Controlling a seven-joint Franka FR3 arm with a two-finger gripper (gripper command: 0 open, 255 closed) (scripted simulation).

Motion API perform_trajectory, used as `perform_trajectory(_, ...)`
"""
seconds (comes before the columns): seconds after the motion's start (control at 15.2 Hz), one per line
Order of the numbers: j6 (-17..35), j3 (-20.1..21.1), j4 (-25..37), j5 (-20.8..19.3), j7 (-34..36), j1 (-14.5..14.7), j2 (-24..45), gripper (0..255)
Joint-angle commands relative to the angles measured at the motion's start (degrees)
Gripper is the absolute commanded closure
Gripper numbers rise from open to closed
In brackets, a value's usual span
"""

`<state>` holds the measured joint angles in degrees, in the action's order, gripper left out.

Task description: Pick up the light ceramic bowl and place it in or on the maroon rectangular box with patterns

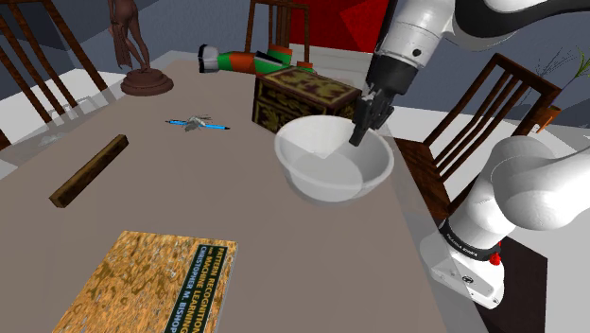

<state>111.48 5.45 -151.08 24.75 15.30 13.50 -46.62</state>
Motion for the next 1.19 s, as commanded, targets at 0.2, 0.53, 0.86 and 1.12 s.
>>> perform_trajectory(0.2, -3.7, -0.4, 3.9, -0.8, 1.3, -0.2, -0.1, 255)
perform_trajectory(0.53, -7.2, -0.8, 7.8, -1.5, 2.4, -0.4, 0.2, 255)
perform_trajectory(0.86, -10.5, -1.2, 11.9, -2.1, 3.5, -0.5, 0.8, 255)
perform_trajectory(1.12, -13.2, -1.5, 15.3, -2.5, 4.4, -0.5, 1.4, 255)
